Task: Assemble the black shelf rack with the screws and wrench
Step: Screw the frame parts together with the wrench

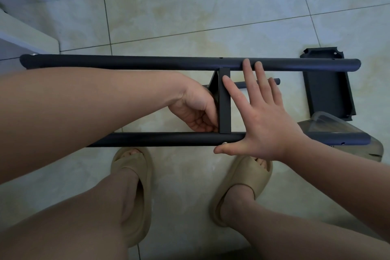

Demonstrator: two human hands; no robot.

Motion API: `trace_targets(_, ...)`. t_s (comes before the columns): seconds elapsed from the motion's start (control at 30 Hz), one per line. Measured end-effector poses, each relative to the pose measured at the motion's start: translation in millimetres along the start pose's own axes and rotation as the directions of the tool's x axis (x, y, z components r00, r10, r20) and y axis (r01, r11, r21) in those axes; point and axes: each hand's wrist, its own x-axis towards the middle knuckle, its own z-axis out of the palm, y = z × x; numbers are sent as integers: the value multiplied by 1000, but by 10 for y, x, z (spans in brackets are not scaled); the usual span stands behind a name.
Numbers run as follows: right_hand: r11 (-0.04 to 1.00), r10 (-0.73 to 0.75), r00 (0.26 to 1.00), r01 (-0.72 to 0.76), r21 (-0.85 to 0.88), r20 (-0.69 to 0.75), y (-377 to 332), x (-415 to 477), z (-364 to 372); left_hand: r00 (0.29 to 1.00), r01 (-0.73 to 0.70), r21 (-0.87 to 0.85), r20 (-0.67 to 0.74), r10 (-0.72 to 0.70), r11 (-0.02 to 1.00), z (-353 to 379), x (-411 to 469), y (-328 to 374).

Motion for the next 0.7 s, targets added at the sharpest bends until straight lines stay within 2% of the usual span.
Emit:
trace_targets(0.27, 1000, -8, 1000, 8, 4, -19, 14, 1, 17, 997, 69, 61, -26, -68, 996, -16, -9, 19)
trace_targets(0.4, 1000, -11, 1000, 11, 1, -28, 21, 3, 24, 998, 40, 65, -56, -36, 997, 0, 7, 39)
trace_targets(0.7, 1000, -14, 999, 15, 7, -37, 21, 3, 37, 998, -62, 38, -25, 63, 997, 27, -27, 10)
